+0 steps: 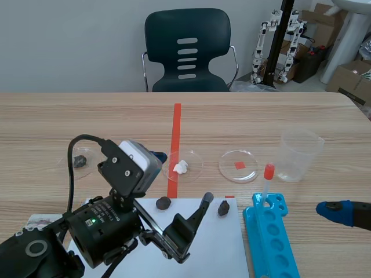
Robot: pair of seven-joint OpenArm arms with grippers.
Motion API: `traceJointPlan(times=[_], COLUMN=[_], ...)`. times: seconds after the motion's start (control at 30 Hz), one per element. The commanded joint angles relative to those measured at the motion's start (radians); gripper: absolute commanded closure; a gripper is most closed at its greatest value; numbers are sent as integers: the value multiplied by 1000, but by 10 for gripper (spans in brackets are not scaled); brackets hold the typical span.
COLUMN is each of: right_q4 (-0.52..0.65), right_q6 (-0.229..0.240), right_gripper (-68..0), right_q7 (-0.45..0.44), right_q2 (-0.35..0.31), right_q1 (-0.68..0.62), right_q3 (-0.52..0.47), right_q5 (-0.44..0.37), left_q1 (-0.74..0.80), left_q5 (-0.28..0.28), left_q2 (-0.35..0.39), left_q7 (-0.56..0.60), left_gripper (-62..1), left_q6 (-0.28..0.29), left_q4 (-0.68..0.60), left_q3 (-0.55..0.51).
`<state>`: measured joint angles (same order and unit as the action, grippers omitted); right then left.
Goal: Put the right mineral back
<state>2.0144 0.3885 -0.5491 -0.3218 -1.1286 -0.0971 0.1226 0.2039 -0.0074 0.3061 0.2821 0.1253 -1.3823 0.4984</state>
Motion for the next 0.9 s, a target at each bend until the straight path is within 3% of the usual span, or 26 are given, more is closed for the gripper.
traceJointPlan(times=[0.0, 0.3, 0.87], right_q4=[9, 9, 9], right_q6=[-3, -3, -3], right_gripper=[-591, -591, -591], right_q7=[-14, -14, -14], right_q2=[0, 0, 0], right_q1=[-2, -2, -2], right_q3=[-5, -5, -5], right_q5=[-11, -11, -11], left_q1=[16, 73, 73], left_q5=[-7, -6, -7], left_q2=[7, 27, 27], left_q7=[14, 14, 13], left_gripper=[-598, -598, -598], left_q6=[-2, -2, -2], left_q4=[-24, -46, -46], left_q3=[-18, -96, -97])
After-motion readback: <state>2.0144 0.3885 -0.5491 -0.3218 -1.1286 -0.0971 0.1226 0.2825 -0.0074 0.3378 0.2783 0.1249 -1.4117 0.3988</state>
